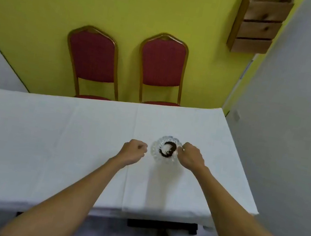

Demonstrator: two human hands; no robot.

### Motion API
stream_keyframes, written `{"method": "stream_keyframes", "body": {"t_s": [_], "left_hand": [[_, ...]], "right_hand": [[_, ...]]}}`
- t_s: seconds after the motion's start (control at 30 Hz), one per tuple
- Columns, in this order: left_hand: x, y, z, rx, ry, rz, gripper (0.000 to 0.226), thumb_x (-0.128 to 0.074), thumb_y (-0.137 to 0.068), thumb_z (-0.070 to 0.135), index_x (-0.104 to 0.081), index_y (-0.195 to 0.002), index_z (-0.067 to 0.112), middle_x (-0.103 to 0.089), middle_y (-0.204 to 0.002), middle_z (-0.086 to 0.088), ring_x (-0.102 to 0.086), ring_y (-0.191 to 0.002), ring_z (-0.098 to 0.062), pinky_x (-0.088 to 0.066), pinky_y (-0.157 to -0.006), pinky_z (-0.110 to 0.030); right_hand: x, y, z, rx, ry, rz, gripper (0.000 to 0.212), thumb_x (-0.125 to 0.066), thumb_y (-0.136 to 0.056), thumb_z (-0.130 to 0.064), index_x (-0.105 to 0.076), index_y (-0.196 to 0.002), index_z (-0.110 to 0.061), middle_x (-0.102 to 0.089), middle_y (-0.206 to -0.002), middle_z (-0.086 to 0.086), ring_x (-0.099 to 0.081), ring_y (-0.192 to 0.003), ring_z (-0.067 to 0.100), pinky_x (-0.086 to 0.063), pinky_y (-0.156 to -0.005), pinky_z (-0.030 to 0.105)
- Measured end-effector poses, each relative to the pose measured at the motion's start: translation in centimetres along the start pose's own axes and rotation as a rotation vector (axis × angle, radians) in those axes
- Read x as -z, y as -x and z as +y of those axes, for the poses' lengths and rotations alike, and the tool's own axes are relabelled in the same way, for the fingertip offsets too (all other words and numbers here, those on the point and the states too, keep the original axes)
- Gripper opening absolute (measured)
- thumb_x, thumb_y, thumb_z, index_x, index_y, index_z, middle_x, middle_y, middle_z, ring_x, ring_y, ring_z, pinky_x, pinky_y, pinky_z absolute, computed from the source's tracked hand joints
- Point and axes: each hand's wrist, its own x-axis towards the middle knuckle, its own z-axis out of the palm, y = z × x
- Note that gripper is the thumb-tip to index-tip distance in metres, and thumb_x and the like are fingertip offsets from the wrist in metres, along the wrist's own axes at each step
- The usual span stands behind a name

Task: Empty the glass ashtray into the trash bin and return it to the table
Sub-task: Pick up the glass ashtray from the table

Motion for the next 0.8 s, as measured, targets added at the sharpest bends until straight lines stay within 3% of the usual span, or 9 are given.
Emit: {"method": "stream_keyframes", "body": {"t_s": [0.17,0.27,0.4,0.5,0.67,0.8], "left_hand": [[-2.4,-3.0,0.8,0.126,-0.019,0.025,0.02,-0.041,-0.084,0.019,-0.047,-0.066,0.025,-0.049,-0.071,0.001,-0.045,-0.069,-0.015,-0.034,-0.064,-0.031],[-3.6,-5.2,1.5,0.163,-0.024,0.03,0.022,-0.041,-0.083,0.023,-0.055,-0.067,0.026,-0.057,-0.074,0.0,-0.051,-0.072,-0.016,-0.042,-0.063,-0.033],[-4.8,-6.7,2.4,0.194,-0.001,0.06,0.023,-0.044,-0.092,0.018,-0.065,-0.083,0.022,-0.064,-0.085,-0.001,-0.061,-0.082,-0.021,-0.057,-0.082,-0.041],[-6.4,-7.2,2.7,0.209,-0.046,0.167,0.026,-0.043,-0.097,0.017,-0.068,-0.1,0.013,-0.064,-0.093,0.001,-0.061,-0.088,-0.021,-0.052,-0.078,-0.032],[-8.3,-6.9,2.4,0.216,-0.079,0.346,0.032,-0.037,-0.098,0.019,-0.052,-0.07,0.014,-0.058,-0.072,-0.001,-0.053,-0.072,-0.021,-0.036,-0.061,-0.029],[-8.8,-6.3,2.4,0.17,-0.117,0.303,0.034,-0.036,-0.1,0.017,-0.051,-0.07,0.012,-0.059,-0.073,-0.004,-0.05,-0.072,-0.021,-0.036,-0.064,-0.029]], "right_hand": [[-1.2,-2.0,1.2,-0.127,-0.152,-0.036,0.043,-0.039,-0.1,-0.038,-0.05,-0.123,-0.003,-0.059,-0.124,0.019,-0.059,-0.111,0.037,-0.047,-0.084,0.041],[-1.4,-2.9,0.9,-0.139,-0.166,-0.06,0.041,-0.039,-0.101,-0.031,-0.046,-0.129,-0.002,-0.053,-0.131,0.02,-0.058,-0.113,0.038,-0.048,-0.088,0.044],[-2.3,-3.6,0.9,-0.132,-0.145,-0.088,0.036,-0.044,-0.097,-0.011,-0.038,-0.131,-0.003,-0.043,-0.134,0.02,-0.06,-0.108,0.042,-0.049,-0.084,0.046],[-2.6,-4.5,1.6,-0.107,-0.157,-0.133,0.038,-0.045,-0.091,0.001,-0.037,-0.128,-0.001,-0.042,-0.132,0.021,-0.059,-0.103,0.044,-0.048,-0.081,0.045],[-2.3,-4.7,2.0,-0.068,-0.224,-0.125,0.033,-0.043,-0.092,0.0,-0.041,-0.124,0.001,-0.045,-0.128,0.022,-0.056,-0.103,0.041,-0.043,-0.078,0.039],[-2.3,-3.7,3.0,-0.069,-0.291,-0.109,0.026,-0.04,-0.094,0.0,-0.044,-0.119,0.003,-0.048,-0.124,0.022,-0.044,-0.086,0.028,-0.039,-0.075,0.035]]}}
